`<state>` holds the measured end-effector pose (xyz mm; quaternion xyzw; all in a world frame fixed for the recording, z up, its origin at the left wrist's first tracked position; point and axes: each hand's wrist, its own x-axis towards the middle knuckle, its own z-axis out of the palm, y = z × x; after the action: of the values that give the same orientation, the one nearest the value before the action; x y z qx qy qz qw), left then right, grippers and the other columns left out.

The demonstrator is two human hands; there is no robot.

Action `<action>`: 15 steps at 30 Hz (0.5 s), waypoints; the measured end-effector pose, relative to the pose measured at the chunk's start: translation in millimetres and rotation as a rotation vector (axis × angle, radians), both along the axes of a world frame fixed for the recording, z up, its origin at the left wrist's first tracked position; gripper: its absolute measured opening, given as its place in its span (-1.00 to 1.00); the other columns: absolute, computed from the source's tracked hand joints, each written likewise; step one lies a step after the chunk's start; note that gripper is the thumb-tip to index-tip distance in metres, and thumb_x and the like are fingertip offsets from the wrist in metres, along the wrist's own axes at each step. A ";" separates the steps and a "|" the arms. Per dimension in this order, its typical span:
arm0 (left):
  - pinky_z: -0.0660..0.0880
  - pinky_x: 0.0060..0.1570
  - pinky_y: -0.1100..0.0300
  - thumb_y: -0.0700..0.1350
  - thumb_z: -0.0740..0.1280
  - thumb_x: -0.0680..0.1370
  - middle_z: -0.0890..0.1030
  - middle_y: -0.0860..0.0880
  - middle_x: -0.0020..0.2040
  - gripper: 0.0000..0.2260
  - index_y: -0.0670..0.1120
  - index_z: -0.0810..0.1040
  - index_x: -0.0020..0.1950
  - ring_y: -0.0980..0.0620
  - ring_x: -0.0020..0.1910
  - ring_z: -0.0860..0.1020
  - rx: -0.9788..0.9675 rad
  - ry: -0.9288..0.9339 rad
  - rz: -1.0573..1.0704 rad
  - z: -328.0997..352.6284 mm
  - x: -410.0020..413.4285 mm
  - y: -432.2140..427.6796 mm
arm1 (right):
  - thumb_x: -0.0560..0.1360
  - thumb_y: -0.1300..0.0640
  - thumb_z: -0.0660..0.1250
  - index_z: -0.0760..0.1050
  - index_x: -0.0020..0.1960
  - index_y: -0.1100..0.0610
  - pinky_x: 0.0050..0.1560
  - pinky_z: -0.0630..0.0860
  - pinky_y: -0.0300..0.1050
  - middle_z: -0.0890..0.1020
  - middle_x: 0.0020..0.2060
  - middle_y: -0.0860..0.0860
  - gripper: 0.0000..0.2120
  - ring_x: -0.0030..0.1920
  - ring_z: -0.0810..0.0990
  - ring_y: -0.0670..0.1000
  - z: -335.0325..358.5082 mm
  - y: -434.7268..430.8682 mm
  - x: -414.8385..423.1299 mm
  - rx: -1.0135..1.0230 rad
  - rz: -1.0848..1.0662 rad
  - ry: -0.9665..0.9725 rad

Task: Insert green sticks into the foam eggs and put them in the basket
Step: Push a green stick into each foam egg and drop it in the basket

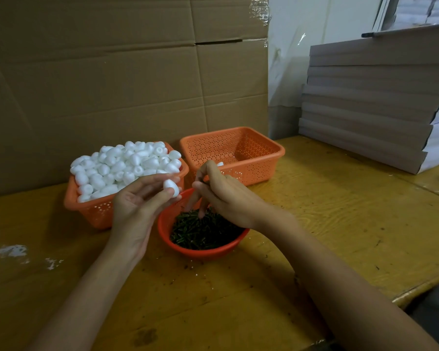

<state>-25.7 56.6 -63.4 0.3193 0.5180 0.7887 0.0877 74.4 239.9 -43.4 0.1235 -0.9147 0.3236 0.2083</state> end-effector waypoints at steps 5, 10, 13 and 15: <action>0.69 0.00 0.14 -0.20 0.59 0.36 0.75 -0.22 0.12 -0.77 -0.05 0.76 -0.01 -0.25 0.11 0.74 -0.018 0.014 0.014 -1.6 0.3 0.9 | 0.77 0.12 0.09 0.40 0.11 0.18 -0.08 0.60 0.05 0.74 -0.05 -0.04 -0.82 -0.21 0.70 -0.08 0.6 2.8 -0.3 0.142 -0.059 0.006; 0.70 0.00 0.12 -0.21 0.58 0.36 0.73 -0.22 0.14 -0.78 -0.07 0.75 -0.02 -0.26 0.09 0.74 -0.020 0.006 0.025 -1.1 -1.2 1.0 | 0.72 0.08 0.24 0.60 0.06 0.11 -0.06 0.51 0.02 0.64 -0.07 0.00 -0.80 -0.10 0.61 0.00 0.0 5.3 -1.7 0.314 -0.106 0.039; 0.70 -0.01 0.14 -0.24 0.57 0.39 0.72 -0.23 0.13 -0.80 -0.08 0.74 -0.02 -0.26 0.10 0.74 -0.016 -0.012 0.012 -1.2 -2.2 0.4 | 0.68 0.04 0.33 0.67 0.13 0.09 -0.11 0.40 -0.12 0.52 -0.04 0.04 -0.82 -0.08 0.51 0.01 -1.7 6.9 -2.2 0.317 -0.126 0.068; 0.69 -0.01 0.15 -0.25 0.56 0.40 0.73 -0.22 0.13 -0.81 -0.07 0.75 -0.01 -0.26 0.10 0.74 -0.015 -0.012 0.001 -1.4 -2.1 0.8 | 0.67 0.02 0.34 0.68 0.14 0.08 -0.09 0.44 -0.07 0.53 -0.05 0.05 -0.80 -0.09 0.52 0.02 -1.8 7.5 -2.8 0.309 -0.155 0.079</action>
<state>-27.8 57.3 -64.8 0.3135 0.5234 0.7868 0.0929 71.5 247.4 -45.2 0.0956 -0.9514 0.1571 0.2469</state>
